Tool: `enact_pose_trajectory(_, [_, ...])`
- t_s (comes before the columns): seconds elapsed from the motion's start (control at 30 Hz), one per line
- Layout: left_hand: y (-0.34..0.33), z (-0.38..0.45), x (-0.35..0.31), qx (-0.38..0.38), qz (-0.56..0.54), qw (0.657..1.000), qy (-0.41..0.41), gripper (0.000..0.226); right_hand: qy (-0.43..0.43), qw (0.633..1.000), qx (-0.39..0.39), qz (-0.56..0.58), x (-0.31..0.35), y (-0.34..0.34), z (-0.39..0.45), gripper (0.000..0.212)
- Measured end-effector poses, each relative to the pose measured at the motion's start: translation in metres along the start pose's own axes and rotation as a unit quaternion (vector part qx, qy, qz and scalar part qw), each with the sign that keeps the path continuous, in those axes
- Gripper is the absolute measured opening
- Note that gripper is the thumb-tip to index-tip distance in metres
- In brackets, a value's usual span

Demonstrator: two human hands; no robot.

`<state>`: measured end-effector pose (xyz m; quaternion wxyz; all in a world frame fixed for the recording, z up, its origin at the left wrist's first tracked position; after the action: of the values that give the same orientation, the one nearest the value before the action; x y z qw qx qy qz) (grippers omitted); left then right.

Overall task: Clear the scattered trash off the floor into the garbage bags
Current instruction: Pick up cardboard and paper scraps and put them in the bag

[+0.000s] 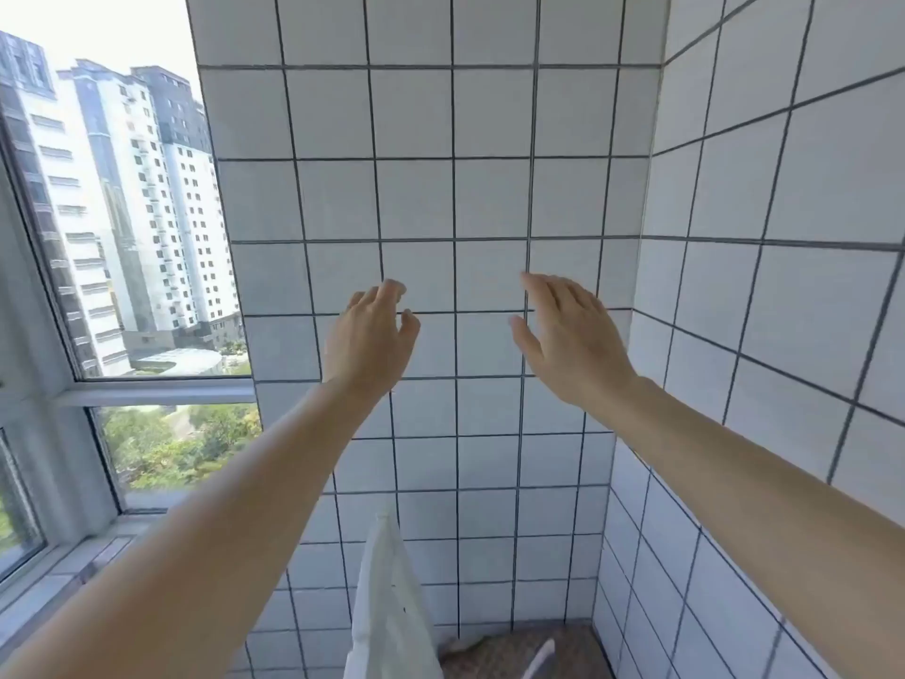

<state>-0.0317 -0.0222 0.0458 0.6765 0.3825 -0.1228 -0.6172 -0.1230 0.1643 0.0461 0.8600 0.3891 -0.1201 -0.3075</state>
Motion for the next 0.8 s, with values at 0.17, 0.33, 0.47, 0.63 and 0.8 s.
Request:
enact_pose_trajectory(0.17, [-0.016,-0.064,0.021,0.036,-0.011,0.999,0.015,0.029,-0.008,0.994,0.059,0.097,0.027,-0.036,-0.049,0.052])
enact_pose_trajectory(0.33, [-0.014,-0.144,0.027,0.058,-0.01,0.998,0.024,0.028,-0.007,0.972,0.129,0.197,0.056,-0.063,-0.108,0.053])
enact_pose_trajectory(0.47, [-0.013,-0.218,0.016,0.07,0.018,0.997,0.03,0.027,0.02,0.95,0.191,0.248,0.078,-0.091,-0.161,0.056])
enact_pose_trajectory(0.63, [-0.023,-0.327,0.002,0.099,0.041,0.987,0.119,0.026,0.053,0.912,0.256,0.316,0.104,-0.112,-0.236,0.055])
enact_pose_trajectory(0.8, [-0.03,-0.448,-0.023,0.13,0.076,0.968,0.202,0.024,0.091,0.86,0.321,0.386,0.138,-0.115,-0.318,0.049])
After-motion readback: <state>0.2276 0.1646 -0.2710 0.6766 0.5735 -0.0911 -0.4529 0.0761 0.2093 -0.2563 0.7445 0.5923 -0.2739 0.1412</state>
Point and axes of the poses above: each hand's wrist, its own z-axis towards the middle knuckle, its own y-axis out of the back of the hand, x = y × z, the point moved 6 cm from there along z, towards the middle knuckle, and after that the axes turned 8 degrees about x, right-handed, at the moved point
